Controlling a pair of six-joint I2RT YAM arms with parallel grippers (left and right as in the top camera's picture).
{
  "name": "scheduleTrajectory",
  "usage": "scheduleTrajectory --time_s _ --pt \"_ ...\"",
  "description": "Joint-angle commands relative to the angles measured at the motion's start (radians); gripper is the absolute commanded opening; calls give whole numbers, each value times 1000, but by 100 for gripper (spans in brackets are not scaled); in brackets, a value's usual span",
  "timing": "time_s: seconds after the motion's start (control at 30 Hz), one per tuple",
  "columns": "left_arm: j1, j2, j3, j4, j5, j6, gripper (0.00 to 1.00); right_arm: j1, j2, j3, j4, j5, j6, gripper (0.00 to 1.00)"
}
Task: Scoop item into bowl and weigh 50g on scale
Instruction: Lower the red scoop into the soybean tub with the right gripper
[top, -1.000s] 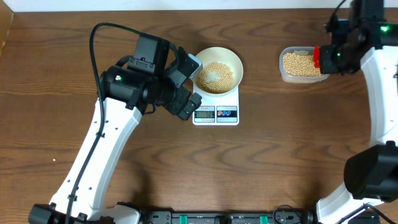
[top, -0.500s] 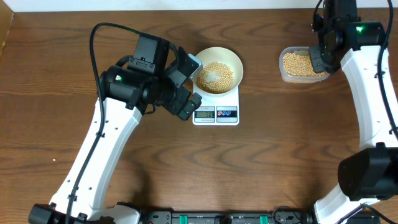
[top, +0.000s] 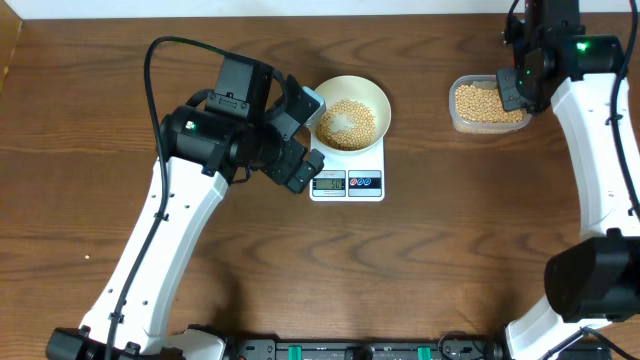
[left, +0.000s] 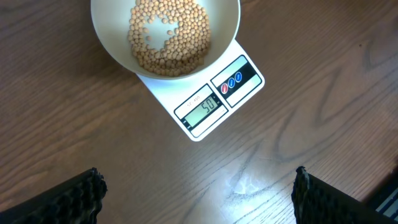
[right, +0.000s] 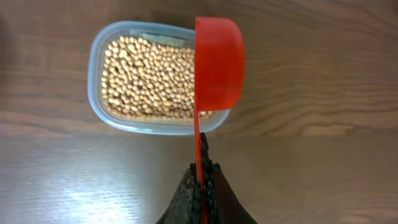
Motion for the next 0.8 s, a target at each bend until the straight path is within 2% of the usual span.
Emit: scheduleTrajectory --time_s 0.0,0.3,0.5,0.77 --pt "-1 7 17 -3 9 -2 98 -39 0 0 18 -111 72 1" --pt "-1 7 17 -3 9 -2 98 -130 0 0 37 -245 221 1" --pt "-1 7 17 -3 9 -2 98 -188 0 -2 40 -356 376 1" --pt "-1 7 17 -3 9 -2 98 -208 0 -35 90 -464 457 1"
